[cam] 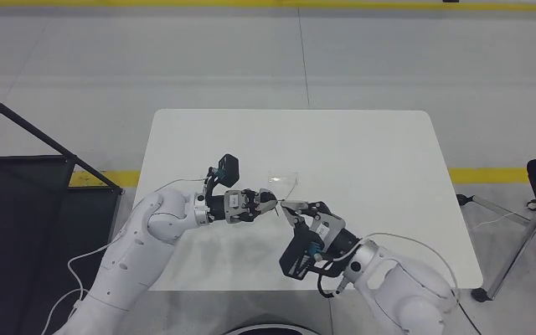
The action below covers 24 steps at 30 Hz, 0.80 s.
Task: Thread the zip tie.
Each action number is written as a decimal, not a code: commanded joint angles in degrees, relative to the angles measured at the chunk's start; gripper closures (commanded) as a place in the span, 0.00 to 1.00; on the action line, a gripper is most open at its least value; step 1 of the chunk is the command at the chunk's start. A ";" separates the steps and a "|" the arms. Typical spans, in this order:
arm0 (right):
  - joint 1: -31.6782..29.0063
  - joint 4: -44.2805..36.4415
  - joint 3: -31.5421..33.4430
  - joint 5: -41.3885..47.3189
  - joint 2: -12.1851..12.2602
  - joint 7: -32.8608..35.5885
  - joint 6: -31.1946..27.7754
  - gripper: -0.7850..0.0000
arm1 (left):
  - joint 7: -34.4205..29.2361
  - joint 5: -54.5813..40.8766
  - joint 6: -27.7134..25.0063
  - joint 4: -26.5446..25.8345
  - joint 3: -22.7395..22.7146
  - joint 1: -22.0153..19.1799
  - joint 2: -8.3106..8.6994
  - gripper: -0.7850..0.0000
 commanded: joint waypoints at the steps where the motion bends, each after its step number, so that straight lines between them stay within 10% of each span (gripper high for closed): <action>1: -0.21 -0.07 -0.19 -1.02 0.03 -0.63 1.43 1.00 | 0.00 0.00 0.00 0.00 0.00 0.00 0.00 1.00; 24: -0.82 0.09 -4.36 -9.43 -0.01 -1.16 9.94 1.00 | 0.00 0.00 0.00 0.00 0.00 0.00 0.00 1.00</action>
